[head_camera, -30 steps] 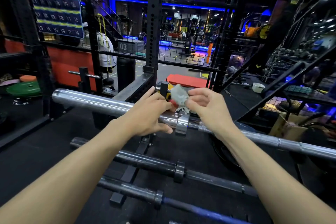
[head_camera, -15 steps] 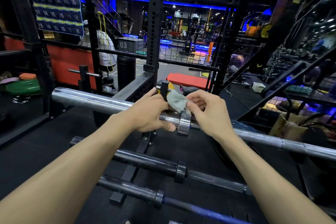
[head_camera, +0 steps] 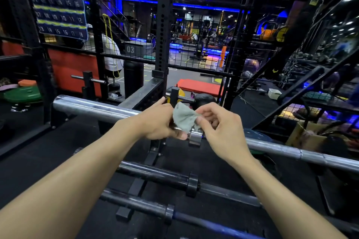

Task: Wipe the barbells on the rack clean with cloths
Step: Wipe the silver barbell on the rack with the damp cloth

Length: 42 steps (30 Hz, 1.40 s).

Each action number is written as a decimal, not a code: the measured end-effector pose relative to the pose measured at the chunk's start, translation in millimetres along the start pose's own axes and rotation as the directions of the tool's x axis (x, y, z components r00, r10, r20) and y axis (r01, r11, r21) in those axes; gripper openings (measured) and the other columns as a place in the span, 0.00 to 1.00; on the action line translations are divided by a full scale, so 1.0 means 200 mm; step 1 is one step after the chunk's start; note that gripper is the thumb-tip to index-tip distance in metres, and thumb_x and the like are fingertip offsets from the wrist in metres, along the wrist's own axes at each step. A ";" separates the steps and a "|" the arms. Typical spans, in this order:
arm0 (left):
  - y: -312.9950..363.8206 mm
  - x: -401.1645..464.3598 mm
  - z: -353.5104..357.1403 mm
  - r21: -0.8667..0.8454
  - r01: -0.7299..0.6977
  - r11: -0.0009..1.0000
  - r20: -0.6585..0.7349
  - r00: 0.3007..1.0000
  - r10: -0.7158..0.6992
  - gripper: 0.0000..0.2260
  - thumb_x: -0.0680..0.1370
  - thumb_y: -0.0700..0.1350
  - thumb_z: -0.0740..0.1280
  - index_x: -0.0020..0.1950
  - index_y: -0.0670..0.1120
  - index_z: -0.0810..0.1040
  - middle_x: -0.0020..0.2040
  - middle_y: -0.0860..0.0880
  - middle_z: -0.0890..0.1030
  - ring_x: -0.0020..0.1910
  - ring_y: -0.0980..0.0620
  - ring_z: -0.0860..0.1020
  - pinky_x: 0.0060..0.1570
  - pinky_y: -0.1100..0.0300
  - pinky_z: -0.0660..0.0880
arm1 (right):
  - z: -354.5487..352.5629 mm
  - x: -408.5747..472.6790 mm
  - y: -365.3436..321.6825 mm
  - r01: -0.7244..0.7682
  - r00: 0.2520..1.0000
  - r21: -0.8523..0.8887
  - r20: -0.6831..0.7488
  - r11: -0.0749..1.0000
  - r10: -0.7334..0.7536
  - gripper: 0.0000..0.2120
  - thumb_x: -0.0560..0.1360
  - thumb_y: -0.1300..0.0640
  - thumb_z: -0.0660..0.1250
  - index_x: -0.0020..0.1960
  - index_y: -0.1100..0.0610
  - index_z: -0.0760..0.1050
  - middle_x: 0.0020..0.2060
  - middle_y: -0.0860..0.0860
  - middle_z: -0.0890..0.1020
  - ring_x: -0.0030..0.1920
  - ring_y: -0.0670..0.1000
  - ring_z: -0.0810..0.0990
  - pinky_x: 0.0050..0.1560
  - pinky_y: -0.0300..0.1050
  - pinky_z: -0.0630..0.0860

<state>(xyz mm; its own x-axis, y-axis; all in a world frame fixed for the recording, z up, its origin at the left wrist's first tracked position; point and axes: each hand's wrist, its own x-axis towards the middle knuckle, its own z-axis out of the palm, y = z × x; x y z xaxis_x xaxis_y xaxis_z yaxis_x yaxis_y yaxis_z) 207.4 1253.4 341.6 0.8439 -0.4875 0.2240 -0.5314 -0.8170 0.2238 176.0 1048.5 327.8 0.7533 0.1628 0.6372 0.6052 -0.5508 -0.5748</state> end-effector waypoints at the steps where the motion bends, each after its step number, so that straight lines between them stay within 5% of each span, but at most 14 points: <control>1: 0.00 0.00 0.00 -0.006 -0.001 1.000 0.005 1.000 0.001 0.20 0.77 0.61 0.71 0.64 0.51 0.78 0.46 0.55 0.78 0.58 0.53 0.74 0.79 0.49 0.41 | -0.02 0.01 0.00 -0.031 1.000 0.021 0.006 0.999 0.031 0.05 0.76 0.62 0.72 0.48 0.52 0.82 0.39 0.42 0.83 0.41 0.42 0.80 0.42 0.30 0.72; 6: 0.02 0.00 -0.03 0.010 0.005 1.000 0.047 0.999 -0.006 0.25 0.78 0.62 0.69 0.70 0.50 0.77 0.36 0.62 0.71 0.52 0.55 0.75 0.80 0.45 0.41 | -0.12 0.10 0.00 -0.310 0.926 0.325 -0.109 0.894 0.361 0.03 0.79 0.58 0.72 0.52 0.54 0.81 0.43 0.47 0.85 0.39 0.39 0.81 0.39 0.29 0.73; 11: 0.02 -0.01 -0.03 -0.022 0.000 1.000 0.053 0.999 0.001 0.23 0.78 0.61 0.68 0.68 0.49 0.77 0.36 0.57 0.72 0.51 0.54 0.76 0.79 0.47 0.40 | -0.16 0.11 0.05 -0.517 0.808 0.542 0.056 0.662 0.586 0.18 0.80 0.59 0.70 0.69 0.56 0.76 0.47 0.48 0.84 0.39 0.44 0.77 0.40 0.42 0.73; 15: 0.03 -0.02 -0.03 -0.022 0.001 1.000 0.051 0.999 0.000 0.24 0.78 0.61 0.69 0.70 0.49 0.77 0.39 0.58 0.75 0.52 0.54 0.75 0.80 0.45 0.41 | -0.08 0.04 0.01 -0.427 0.892 0.364 0.018 0.828 0.452 0.28 0.77 0.57 0.74 0.74 0.54 0.68 0.47 0.49 0.86 0.39 0.45 0.83 0.45 0.45 0.80; 18: 0.03 0.00 -0.02 -0.009 0.018 1.000 0.044 0.999 -0.018 0.18 0.78 0.60 0.69 0.61 0.50 0.80 0.47 0.55 0.80 0.59 0.50 0.77 0.80 0.45 0.42 | -0.04 -0.01 -0.03 -0.193 0.981 0.087 -0.002 0.977 0.194 0.17 0.75 0.57 0.74 0.62 0.48 0.78 0.44 0.45 0.83 0.38 0.45 0.81 0.43 0.40 0.78; 21: 0.01 -0.01 -0.01 -0.032 0.013 0.999 0.044 0.999 -0.011 0.09 0.78 0.59 0.71 0.44 0.58 0.73 0.39 0.56 0.76 0.49 0.55 0.75 0.80 0.45 0.42 | -0.01 0.00 -0.03 -0.039 0.998 -0.084 0.040 0.996 0.043 0.08 0.74 0.58 0.72 0.51 0.49 0.82 0.43 0.43 0.81 0.39 0.45 0.77 0.40 0.37 0.74; 25: 0.00 0.00 -0.01 0.002 0.023 1.000 0.054 0.998 -0.023 0.14 0.78 0.62 0.68 0.50 0.53 0.76 0.39 0.55 0.75 0.49 0.53 0.75 0.79 0.45 0.42 | 0.01 0.05 -0.02 0.002 1.000 -0.200 -0.005 0.980 -0.003 0.06 0.74 0.60 0.71 0.49 0.52 0.78 0.41 0.44 0.79 0.39 0.44 0.75 0.43 0.45 0.73; 29: 0.00 0.01 0.00 0.157 -0.024 0.987 0.056 0.998 0.015 0.07 0.82 0.51 0.66 0.51 0.48 0.78 0.47 0.51 0.77 0.58 0.50 0.75 0.79 0.44 0.41 | 0.04 -0.06 -0.08 0.119 0.991 -0.202 0.091 0.972 -0.102 0.09 0.72 0.60 0.72 0.47 0.49 0.76 0.38 0.41 0.76 0.40 0.46 0.74 0.42 0.47 0.73; 33: 0.02 0.00 -0.01 0.041 0.023 0.999 0.024 0.999 -0.024 0.17 0.78 0.61 0.68 0.57 0.49 0.79 0.45 0.53 0.77 0.58 0.52 0.72 0.79 0.47 0.40 | 0.04 0.04 -0.01 -0.013 0.998 -0.208 -0.066 0.978 -0.001 0.07 0.73 0.60 0.71 0.47 0.50 0.76 0.37 0.41 0.76 0.39 0.48 0.73 0.42 0.47 0.69; 37: 0.00 0.00 0.01 0.035 -0.016 0.999 0.003 1.000 0.016 0.09 0.78 0.54 0.71 0.41 0.59 0.74 0.40 0.57 0.76 0.52 0.55 0.71 0.79 0.42 0.41 | 0.01 -0.06 -0.05 0.073 0.997 -0.148 0.031 0.986 -0.069 0.07 0.74 0.60 0.71 0.48 0.49 0.77 0.38 0.39 0.77 0.41 0.48 0.73 0.42 0.46 0.71; 42: -0.01 0.00 0.00 -0.007 0.006 1.000 0.022 1.000 -0.006 0.10 0.77 0.64 0.68 0.51 0.60 0.77 0.37 0.58 0.71 0.50 0.57 0.70 0.79 0.42 0.42 | -0.12 0.06 0.03 -0.177 0.979 -0.002 -0.100 0.984 0.176 0.07 0.74 0.61 0.72 0.46 0.52 0.76 0.36 0.44 0.81 0.33 0.42 0.74 0.37 0.40 0.71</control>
<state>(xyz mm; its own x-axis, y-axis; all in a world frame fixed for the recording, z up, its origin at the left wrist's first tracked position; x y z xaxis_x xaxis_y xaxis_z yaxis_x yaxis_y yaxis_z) 208.3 1255.4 340.0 0.8487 -0.4892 0.2012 -0.5264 -0.8180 0.2319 182.2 1027.1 344.3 0.8188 -0.0193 0.5738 0.4614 -0.5727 -0.6776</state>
